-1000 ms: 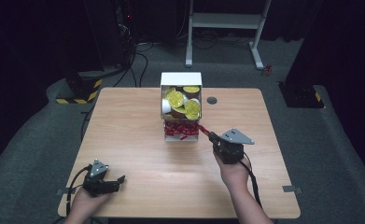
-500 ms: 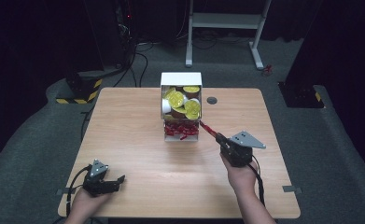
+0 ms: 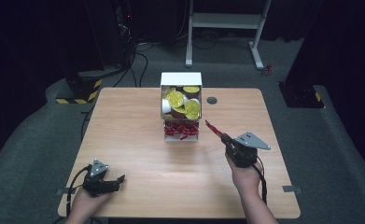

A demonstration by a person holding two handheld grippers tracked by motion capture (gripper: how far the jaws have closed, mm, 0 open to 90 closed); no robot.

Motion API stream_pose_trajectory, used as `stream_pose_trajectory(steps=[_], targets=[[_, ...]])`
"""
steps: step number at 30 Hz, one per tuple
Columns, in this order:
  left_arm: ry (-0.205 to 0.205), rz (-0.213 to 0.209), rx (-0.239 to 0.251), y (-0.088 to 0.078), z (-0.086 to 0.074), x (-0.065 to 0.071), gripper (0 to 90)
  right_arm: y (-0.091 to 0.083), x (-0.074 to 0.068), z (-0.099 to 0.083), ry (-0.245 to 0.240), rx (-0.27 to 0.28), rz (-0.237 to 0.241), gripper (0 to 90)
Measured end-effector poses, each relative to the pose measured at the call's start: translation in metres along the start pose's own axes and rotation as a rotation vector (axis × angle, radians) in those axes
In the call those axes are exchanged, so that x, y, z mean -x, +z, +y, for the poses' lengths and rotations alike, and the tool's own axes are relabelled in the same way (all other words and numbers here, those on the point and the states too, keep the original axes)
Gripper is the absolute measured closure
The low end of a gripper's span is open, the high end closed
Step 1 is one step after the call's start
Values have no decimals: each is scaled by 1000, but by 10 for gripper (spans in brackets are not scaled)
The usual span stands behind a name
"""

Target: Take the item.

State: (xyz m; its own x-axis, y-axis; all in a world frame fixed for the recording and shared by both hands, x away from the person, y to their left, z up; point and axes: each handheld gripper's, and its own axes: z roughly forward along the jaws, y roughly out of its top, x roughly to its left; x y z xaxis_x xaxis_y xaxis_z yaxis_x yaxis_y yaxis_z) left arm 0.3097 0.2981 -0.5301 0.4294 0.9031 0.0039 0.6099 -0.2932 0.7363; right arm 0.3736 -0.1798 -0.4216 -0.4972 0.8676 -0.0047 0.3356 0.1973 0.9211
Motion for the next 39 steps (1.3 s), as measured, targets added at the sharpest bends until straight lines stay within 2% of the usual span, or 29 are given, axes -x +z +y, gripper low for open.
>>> stream_pose_trajectory(steps=[9, 28, 39], targets=[[1, 0, 0, 0, 0, 0, 151, 4, 9, -3, 2, -15, -31, 874], [6, -1, -5, -1, 0, 0, 152, 31, 23, -7, 24, -57, -73, 873], [4, -2, -5, -1, 0, 0, 152, 41, 33, -7, 21, -90, -131, 873]])
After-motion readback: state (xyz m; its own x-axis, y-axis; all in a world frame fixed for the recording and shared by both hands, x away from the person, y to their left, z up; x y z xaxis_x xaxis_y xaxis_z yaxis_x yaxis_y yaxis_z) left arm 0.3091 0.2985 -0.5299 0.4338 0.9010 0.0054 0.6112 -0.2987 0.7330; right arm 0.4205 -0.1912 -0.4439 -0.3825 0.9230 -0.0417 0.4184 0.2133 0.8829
